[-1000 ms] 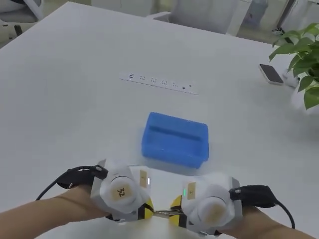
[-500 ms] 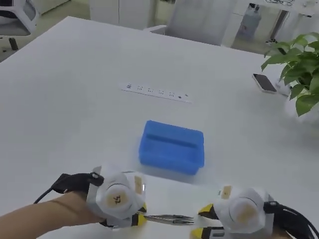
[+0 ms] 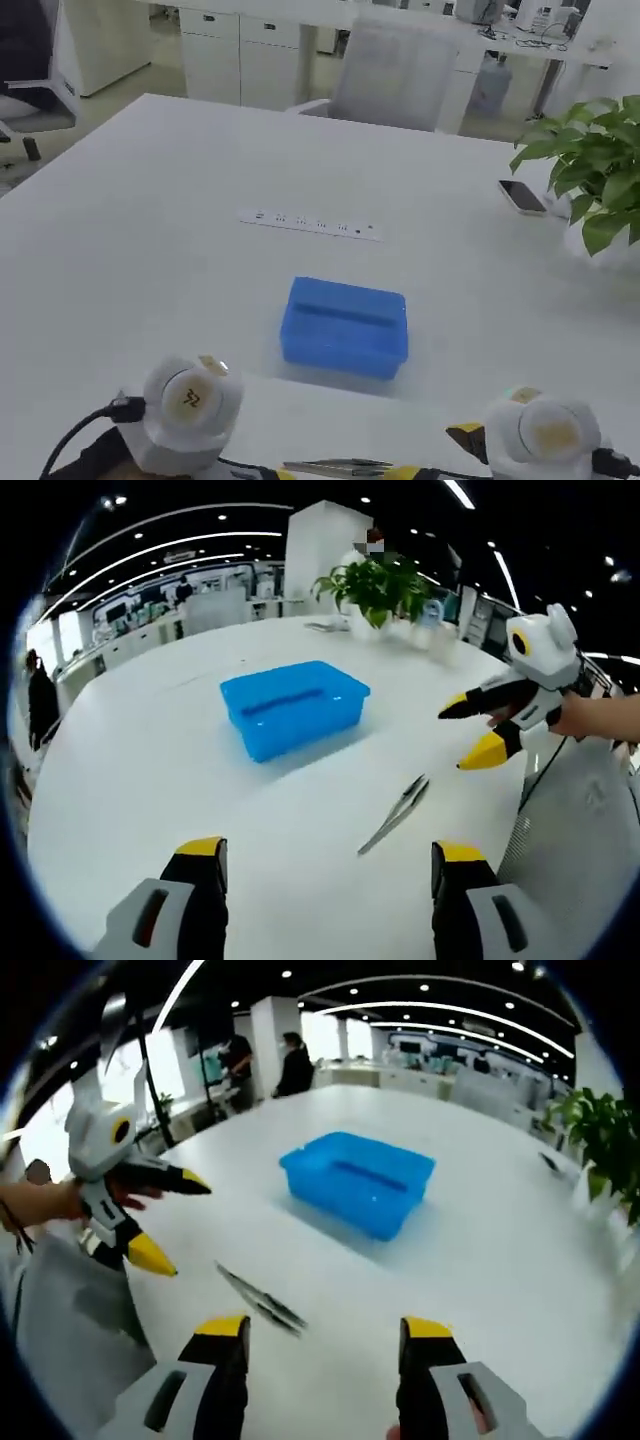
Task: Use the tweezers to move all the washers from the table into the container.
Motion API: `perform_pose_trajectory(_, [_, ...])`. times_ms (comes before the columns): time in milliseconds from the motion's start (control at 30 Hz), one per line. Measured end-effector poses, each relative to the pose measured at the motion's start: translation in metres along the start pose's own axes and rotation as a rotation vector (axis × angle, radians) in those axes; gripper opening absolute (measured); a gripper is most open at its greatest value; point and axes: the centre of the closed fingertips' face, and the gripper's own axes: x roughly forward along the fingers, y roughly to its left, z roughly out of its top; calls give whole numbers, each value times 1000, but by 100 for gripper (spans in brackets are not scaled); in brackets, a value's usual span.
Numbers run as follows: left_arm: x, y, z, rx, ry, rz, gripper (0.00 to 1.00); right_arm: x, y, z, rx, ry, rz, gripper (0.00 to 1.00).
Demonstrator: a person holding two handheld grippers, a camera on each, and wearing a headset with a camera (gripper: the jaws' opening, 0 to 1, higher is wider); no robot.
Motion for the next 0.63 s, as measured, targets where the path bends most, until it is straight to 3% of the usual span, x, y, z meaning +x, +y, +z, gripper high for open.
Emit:
perform_pose_trajectory(67, [-13, 7, 5, -38, -44, 59, 91, -7, 1, 2, 37, -16, -2, 63])
perform_pose_trajectory(133, [-23, 11, 9, -49, -70, 92, 94, -15, 0, 7, 33, -50, -29, 71])
perform_pose_trajectory(200, [-34, 11, 11, -52, -90, 114, 97, -20, 2, 9, 36, -57, -25, 76])
perform_pose_trajectory(333, [-47, 12, 14, -31, -99, 146, 99, -26, 10, 12, -6, -75, -34, 87])
perform_pose_trajectory(433, [-51, 10, 15, -33, -103, 143, 99, -28, 12, 11, -32, -75, -38, 91])
perform_pose_trajectory(633, [-55, 10, 17, -30, -105, 150, 99, -31, 10, 15, -10, -91, -41, 96])
